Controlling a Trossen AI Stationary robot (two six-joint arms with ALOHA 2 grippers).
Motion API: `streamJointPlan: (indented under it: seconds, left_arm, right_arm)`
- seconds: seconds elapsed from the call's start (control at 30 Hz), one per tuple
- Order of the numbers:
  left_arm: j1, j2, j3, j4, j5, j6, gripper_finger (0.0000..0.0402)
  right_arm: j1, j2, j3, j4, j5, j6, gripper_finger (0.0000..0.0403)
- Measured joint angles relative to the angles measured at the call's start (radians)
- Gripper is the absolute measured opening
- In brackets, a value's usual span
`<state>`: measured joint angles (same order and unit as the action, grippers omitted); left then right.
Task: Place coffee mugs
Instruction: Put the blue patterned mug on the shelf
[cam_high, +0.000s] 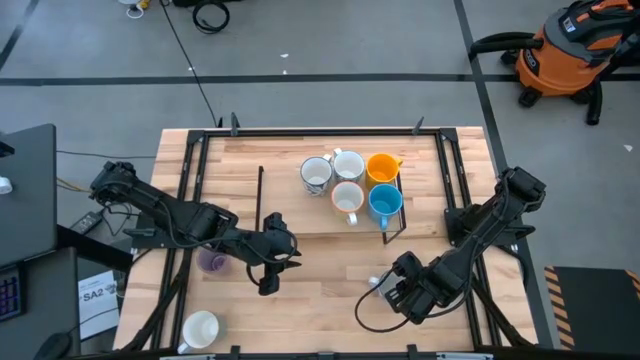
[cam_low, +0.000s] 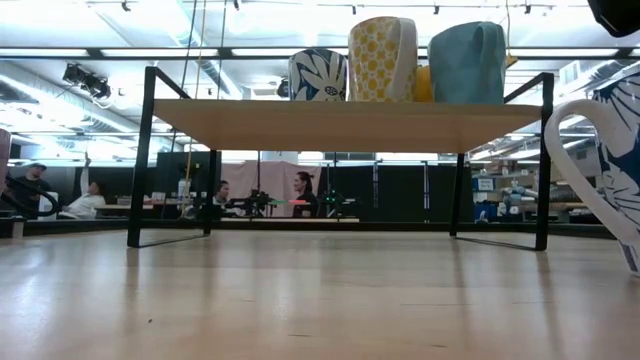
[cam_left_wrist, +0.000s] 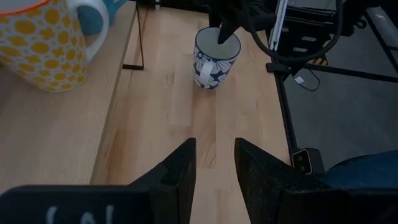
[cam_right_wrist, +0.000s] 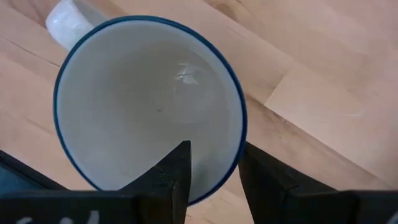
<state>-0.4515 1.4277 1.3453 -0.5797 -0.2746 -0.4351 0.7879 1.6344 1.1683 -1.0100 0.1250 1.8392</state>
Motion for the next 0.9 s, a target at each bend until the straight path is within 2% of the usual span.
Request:
streamJointPlan:
  seconds: [0.2,0.3,0.4,0.57,0.7,0.9]
  left_arm:
    - [0.0,-0.036,0.0,0.0,0.112,0.001,0.0117]
    - [-0.012,-0.073,0.0,-0.005,0.108,0.016,0.0117]
    - [-0.04,-0.125,0.0,-0.026,0.047,0.082,0.0117]
    - [-0.132,-0.206,-0.008,-0.133,-0.119,0.114,0.0117]
    - [-0.224,-0.289,-0.134,-0.105,-0.227,0.099,0.0117]
    - [-0.287,-0.416,-0.403,0.118,-0.231,0.027,0.0117]
  right_arm:
    - [-0.003,0.0,0.0,-0.001,0.001,-0.026,0.0095]
    - [-0.007,0.0,0.0,-0.001,0.001,-0.056,0.0055]
    - [-0.01,0.0,0.0,0.001,0.002,-0.099,0.0022]
    - [-0.023,0.001,0.01,0.016,0.004,-0.176,0.0024]
    - [-0.045,0.001,0.073,0.023,0.001,-0.297,0.0025]
    - [-0.104,0.001,0.23,0.026,0.001,-0.535,0.0024]
